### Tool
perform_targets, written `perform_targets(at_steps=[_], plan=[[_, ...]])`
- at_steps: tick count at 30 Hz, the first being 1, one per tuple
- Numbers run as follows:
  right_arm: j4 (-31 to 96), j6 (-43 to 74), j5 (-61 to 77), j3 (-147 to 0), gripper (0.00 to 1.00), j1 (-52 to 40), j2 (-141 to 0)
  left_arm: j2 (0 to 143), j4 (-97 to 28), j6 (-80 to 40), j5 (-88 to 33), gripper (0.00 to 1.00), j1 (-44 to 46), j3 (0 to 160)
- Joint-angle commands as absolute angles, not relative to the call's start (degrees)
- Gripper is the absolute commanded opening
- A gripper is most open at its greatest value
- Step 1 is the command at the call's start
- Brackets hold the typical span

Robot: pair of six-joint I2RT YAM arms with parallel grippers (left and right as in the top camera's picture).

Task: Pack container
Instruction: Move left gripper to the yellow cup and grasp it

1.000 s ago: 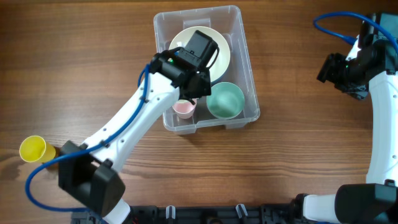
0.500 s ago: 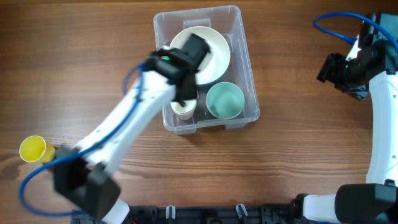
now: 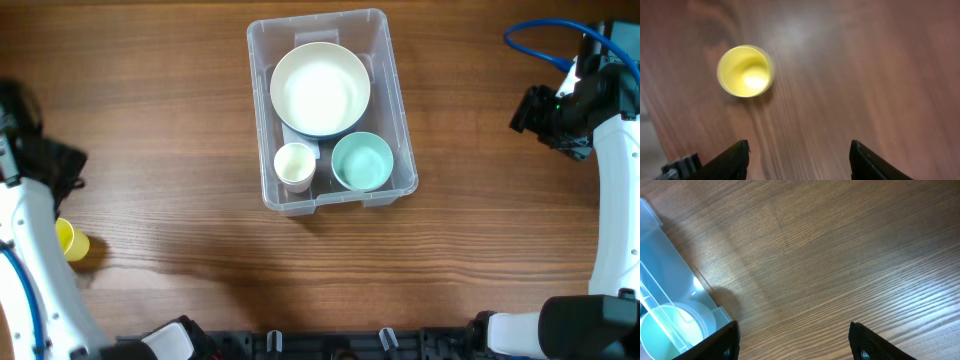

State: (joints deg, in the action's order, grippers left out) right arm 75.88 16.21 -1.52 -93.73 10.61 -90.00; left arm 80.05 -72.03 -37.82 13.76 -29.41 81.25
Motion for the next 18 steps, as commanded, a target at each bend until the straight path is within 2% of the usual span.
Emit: perform_targets(at_steps=[1, 5, 11, 18], plan=[[75.96, 15.4, -1.19, -93.3, 0.71, 10.48, -89.69, 81.34, -67.24, -38.06, 11.51, 0.65, -36.91, 72.84], [76.14, 15.4, -1.19, -93.3, 0.71, 10.48, -89.69, 85.21, -61.78, -35.24, 11.53, 0.69, -40.8, 69.21], [76.12, 15.35, -1.21, -93.3, 0.71, 10.48, -89.69, 90.45, -56.73, -32.21, 11.55, 0.7, -40.8, 69.21], [76.14, 15.16, -1.21, -93.3, 0.71, 10.48, -89.69, 95.85, -53.01, -30.39, 11.53, 0.67, -40.77, 69.21]])
